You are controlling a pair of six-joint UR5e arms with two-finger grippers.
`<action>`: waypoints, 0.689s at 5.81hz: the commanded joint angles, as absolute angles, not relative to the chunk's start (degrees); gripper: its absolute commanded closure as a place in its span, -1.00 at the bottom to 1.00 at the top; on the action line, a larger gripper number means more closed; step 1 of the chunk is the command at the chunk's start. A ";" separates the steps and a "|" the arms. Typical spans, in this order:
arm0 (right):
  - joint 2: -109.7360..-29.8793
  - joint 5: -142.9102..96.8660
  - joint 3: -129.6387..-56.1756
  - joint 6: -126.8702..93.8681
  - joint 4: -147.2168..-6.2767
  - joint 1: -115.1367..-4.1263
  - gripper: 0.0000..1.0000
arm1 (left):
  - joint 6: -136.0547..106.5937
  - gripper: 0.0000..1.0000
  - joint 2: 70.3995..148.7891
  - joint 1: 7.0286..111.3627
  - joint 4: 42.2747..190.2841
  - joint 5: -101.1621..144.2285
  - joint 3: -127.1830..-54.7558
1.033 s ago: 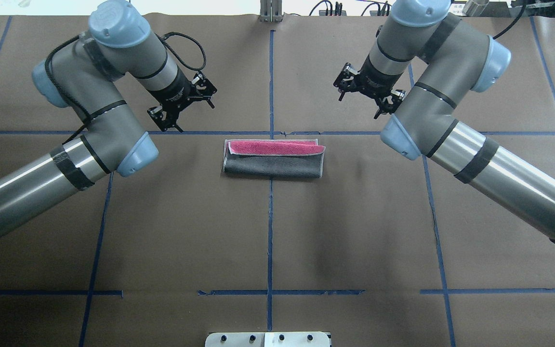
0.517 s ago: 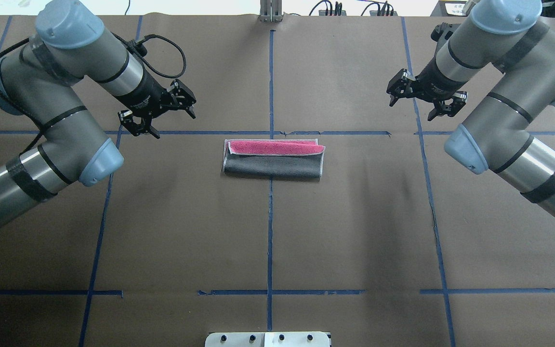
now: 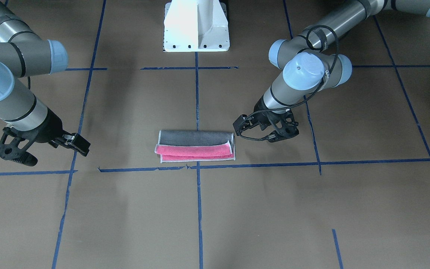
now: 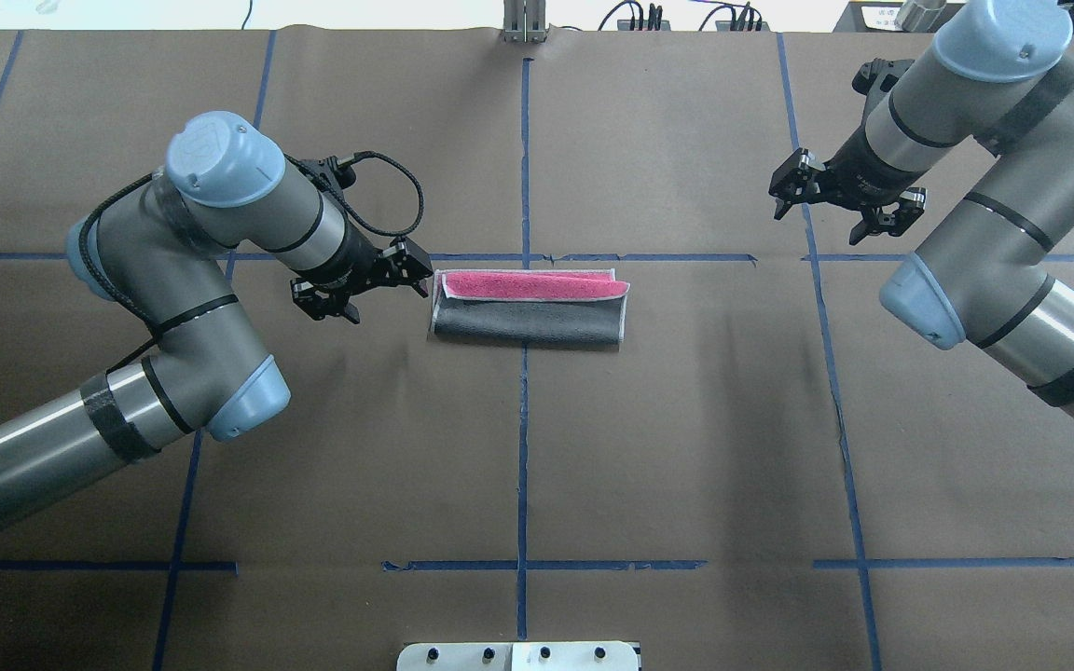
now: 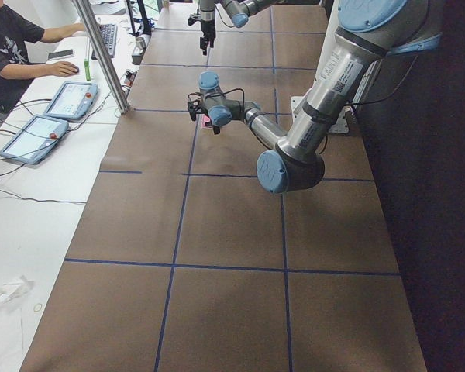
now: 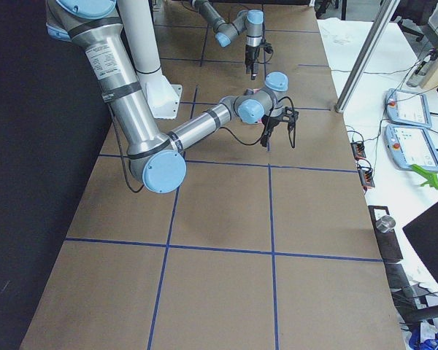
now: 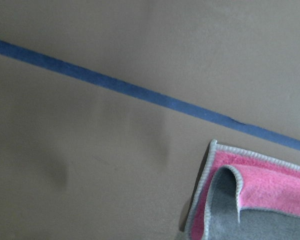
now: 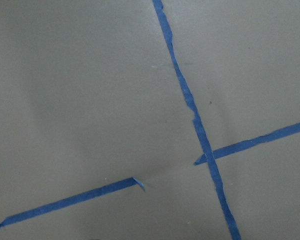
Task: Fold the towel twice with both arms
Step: 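Lower the left gripper to the folded strip's end and grasp it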
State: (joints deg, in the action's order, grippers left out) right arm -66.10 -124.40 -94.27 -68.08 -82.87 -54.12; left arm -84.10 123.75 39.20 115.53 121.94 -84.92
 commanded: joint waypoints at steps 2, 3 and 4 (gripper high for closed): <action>-66.27 -123.93 -94.31 -68.03 -82.79 -53.97 -1.00 | -84.11 -0.24 125.49 37.79 116.72 121.47 -82.89; -66.27 -123.84 -94.57 -68.03 -82.71 -54.05 -1.00 | -84.11 -0.17 127.25 37.79 116.98 121.46 -80.79; -66.36 -123.75 -94.48 -68.03 -82.79 -53.97 -1.00 | -84.02 -0.13 127.27 37.79 117.24 121.46 -80.16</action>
State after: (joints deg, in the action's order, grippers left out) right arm -66.30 -123.85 -94.48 -68.03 -82.75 -54.01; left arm -84.09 126.81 37.81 116.98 121.47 -81.12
